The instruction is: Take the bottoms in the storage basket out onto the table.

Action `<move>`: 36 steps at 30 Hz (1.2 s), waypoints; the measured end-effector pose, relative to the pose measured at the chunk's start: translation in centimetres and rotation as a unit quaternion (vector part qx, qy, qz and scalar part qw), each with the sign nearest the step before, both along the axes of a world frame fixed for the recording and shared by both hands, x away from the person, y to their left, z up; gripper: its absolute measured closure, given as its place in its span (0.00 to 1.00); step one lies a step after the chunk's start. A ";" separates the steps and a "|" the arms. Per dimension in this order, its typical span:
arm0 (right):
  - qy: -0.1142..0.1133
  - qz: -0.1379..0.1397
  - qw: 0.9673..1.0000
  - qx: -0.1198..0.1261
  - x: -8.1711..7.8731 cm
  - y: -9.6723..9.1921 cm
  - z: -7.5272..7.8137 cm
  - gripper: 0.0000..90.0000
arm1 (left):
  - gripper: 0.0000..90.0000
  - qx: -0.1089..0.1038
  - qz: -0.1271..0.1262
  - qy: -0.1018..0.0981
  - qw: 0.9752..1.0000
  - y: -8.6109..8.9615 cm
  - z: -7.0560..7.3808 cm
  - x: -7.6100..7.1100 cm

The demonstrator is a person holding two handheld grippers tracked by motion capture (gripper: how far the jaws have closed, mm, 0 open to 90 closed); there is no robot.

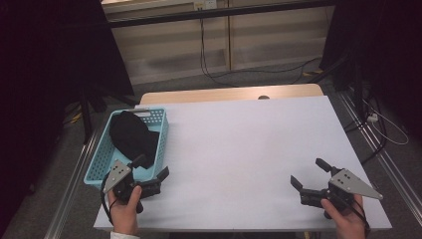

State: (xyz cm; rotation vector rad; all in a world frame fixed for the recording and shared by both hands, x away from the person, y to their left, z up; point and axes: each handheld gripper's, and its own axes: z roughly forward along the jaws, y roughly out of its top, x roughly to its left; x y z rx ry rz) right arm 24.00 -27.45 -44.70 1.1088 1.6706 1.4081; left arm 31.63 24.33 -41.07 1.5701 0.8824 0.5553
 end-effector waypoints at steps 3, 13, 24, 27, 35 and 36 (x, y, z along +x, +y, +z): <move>0.002 0.003 1.000 -0.001 0.0 0.1 0.0 0.01 | 0.04 -0.004 -0.001 0.001 1.000 0.0 0.4 0.2; 0.001 0.007 1.000 -0.005 0.0 0.2 0.0 0.01 | 0.03 -0.004 0.007 0.001 1.000 0.0 2.0 1.2; -0.001 0.015 1.000 -0.003 0.0 0.5 0.4 0.01 | 0.04 0.000 0.004 0.001 1.000 0.2 3.7 2.1; -0.003 0.018 1.000 -0.011 0.0 0.6 0.5 0.01 | 0.04 -0.001 0.005 0.006 1.000 0.4 3.9 2.5; 0.001 0.025 1.000 -0.008 0.0 0.9 0.5 0.01 | 0.03 0.004 0.007 0.013 1.000 0.6 4.2 3.4; 0.002 0.026 1.000 -0.007 0.0 0.9 0.5 0.01 | 0.03 0.003 0.007 0.015 1.000 0.6 4.2 3.5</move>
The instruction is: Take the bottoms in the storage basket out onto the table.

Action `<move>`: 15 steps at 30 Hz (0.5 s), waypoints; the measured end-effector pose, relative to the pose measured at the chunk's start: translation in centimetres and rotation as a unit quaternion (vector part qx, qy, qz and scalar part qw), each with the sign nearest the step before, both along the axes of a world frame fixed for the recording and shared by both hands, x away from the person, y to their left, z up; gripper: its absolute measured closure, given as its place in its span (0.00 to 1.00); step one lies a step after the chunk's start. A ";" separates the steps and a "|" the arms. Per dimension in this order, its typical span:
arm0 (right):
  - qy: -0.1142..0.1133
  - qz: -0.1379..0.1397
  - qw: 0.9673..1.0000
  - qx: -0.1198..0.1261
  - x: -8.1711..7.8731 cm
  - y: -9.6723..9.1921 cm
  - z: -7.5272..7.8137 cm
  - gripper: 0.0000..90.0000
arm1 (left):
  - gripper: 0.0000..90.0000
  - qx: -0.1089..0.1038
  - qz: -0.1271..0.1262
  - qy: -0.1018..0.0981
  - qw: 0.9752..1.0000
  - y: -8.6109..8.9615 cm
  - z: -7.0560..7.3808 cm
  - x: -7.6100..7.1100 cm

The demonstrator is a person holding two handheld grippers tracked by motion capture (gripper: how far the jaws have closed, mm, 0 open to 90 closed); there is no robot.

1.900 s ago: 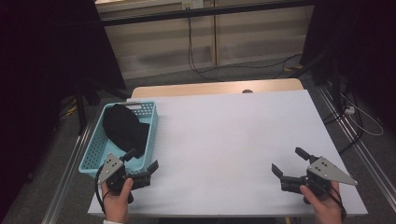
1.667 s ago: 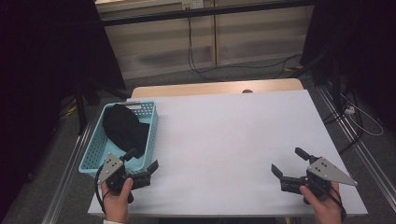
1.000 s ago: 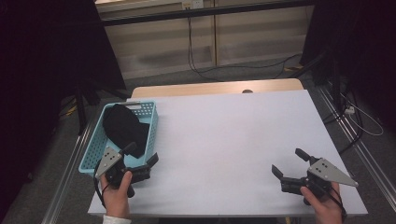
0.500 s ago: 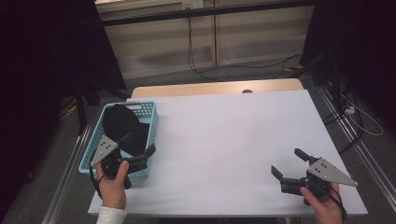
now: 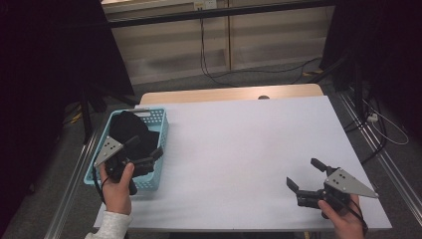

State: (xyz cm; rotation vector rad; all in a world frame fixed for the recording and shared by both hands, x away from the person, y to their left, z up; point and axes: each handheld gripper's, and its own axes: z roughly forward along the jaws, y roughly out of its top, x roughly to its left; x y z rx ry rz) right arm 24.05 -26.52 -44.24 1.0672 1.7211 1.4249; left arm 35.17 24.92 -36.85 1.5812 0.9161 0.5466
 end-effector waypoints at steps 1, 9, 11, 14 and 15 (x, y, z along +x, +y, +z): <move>-0.001 0.000 1.000 -0.002 0.0 0.0 0.0 0.01 | 0.03 -0.001 0.001 0.001 1.000 0.0 0.0 0.1; 0.008 0.001 1.000 -0.002 0.0 0.0 -0.2 0.01 | 0.03 0.001 0.006 0.004 1.000 0.0 0.3 0.9; 0.009 0.001 1.000 -0.002 0.1 0.0 -0.2 0.01 | 0.04 0.002 0.005 0.003 1.000 0.0 0.3 1.0; 0.012 0.003 1.000 -0.003 0.3 0.1 -0.3 0.01 | 0.04 0.006 0.005 0.010 1.000 0.0 0.2 1.5; 0.012 0.003 1.000 -0.003 0.3 0.1 -0.3 0.01 | 0.04 0.006 0.005 0.010 1.000 0.0 0.2 1.5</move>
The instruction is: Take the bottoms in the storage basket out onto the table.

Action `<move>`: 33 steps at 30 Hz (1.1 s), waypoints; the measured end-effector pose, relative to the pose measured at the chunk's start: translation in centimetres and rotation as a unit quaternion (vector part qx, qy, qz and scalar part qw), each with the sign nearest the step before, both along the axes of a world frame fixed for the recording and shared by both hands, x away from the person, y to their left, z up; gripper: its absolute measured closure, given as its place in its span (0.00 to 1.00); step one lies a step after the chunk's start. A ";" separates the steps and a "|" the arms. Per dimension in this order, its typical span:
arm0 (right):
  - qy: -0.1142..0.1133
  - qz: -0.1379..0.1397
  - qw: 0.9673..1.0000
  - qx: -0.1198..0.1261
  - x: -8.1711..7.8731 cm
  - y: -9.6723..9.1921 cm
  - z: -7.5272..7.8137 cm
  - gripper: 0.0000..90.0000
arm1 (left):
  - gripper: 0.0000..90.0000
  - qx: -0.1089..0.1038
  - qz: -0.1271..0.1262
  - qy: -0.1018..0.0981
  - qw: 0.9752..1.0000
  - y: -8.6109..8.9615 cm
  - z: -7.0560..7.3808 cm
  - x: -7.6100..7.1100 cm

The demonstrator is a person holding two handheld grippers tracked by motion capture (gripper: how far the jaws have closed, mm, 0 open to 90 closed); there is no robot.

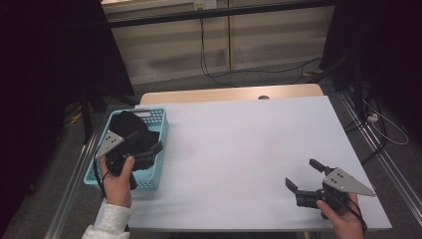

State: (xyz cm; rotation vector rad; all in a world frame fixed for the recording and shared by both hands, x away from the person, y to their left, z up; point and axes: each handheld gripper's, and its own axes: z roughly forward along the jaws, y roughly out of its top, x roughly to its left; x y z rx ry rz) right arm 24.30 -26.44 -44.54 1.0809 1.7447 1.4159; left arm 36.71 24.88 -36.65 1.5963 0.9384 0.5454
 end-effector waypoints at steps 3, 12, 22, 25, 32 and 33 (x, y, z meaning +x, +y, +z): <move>0.002 0.004 1.000 -0.006 0.0 0.2 -0.1 0.01 | 0.04 -0.001 0.000 0.001 1.000 0.0 0.1 0.4; 0.007 -0.005 1.000 -0.011 -0.2 -0.2 -0.2 0.01 | 0.04 -0.007 0.008 -0.003 1.000 0.0 0.7 1.2; 0.005 -0.003 1.000 -0.011 -0.2 -0.3 -0.1 0.01 | 0.04 0.010 0.018 -0.008 1.000 0.5 2.1 2.2; 0.004 0.001 1.000 -0.011 -0.3 -0.2 -0.1 0.01 | 0.04 0.008 0.022 -0.004 1.000 0.6 2.2 2.6; 0.004 0.001 1.000 -0.010 -0.3 -0.2 -0.1 0.01 | 0.04 0.014 0.032 -0.001 0.999 0.9 2.1 3.6; 0.002 0.001 1.000 -0.009 -0.3 -0.1 0.0 0.01 | 0.04 0.015 0.036 0.003 0.999 1.1 2.1 3.9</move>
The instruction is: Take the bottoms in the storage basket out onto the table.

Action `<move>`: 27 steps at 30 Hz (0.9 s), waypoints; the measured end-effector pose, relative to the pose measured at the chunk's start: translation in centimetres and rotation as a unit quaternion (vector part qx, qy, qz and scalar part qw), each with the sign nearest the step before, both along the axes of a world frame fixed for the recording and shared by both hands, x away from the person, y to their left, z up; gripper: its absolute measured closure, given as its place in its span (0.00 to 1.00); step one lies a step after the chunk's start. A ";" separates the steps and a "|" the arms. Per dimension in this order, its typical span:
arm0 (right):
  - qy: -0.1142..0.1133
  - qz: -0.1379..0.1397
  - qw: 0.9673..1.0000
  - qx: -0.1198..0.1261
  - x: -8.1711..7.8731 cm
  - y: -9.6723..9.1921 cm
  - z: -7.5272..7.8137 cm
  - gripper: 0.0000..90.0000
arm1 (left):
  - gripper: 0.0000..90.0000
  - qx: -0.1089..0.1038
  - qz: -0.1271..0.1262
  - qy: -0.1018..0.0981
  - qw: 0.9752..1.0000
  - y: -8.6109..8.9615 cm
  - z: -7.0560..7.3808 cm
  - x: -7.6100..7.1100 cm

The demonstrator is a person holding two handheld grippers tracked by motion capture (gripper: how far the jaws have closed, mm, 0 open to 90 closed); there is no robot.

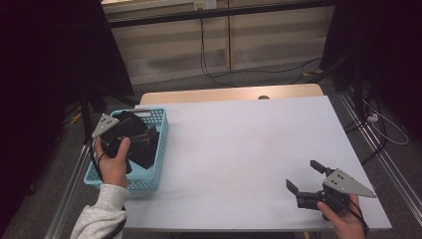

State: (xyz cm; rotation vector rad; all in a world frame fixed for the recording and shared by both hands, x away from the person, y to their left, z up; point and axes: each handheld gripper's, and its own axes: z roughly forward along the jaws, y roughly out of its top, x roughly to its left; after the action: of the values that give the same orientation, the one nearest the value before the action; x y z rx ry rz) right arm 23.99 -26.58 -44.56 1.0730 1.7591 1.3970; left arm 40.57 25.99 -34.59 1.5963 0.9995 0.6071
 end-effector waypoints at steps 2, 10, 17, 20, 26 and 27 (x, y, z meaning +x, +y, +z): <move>-0.001 0.000 1.000 0.000 0.0 0.0 0.0 0.01 | 0.04 0.001 0.002 0.000 1.000 0.1 0.0 0.1; 0.001 0.003 1.000 -0.001 0.2 0.2 0.0 0.01 | 0.04 -0.003 0.018 0.013 1.000 0.9 -0.5 1.5; -0.001 0.004 1.000 -0.002 0.3 0.3 0.1 0.01 | 0.04 -0.001 0.034 0.024 0.999 1.6 -1.1 2.6; -0.002 0.010 1.000 -0.004 0.4 0.6 0.1 0.01 | 0.03 -0.002 0.048 0.030 0.998 2.1 -1.4 3.0; -0.002 0.013 1.000 -0.003 0.6 0.8 0.3 0.01 | 0.03 -0.004 0.067 0.049 0.997 2.8 -2.3 4.0; -0.004 0.015 1.000 -0.004 0.6 0.9 0.3 0.01 | 0.03 0.003 0.073 0.051 0.996 3.0 -2.4 4.2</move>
State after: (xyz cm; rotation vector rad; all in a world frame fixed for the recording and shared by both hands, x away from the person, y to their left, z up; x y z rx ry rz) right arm 24.63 -25.70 -44.28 1.0385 1.7806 1.4086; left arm 44.74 28.97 -37.02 1.5827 1.1990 0.6325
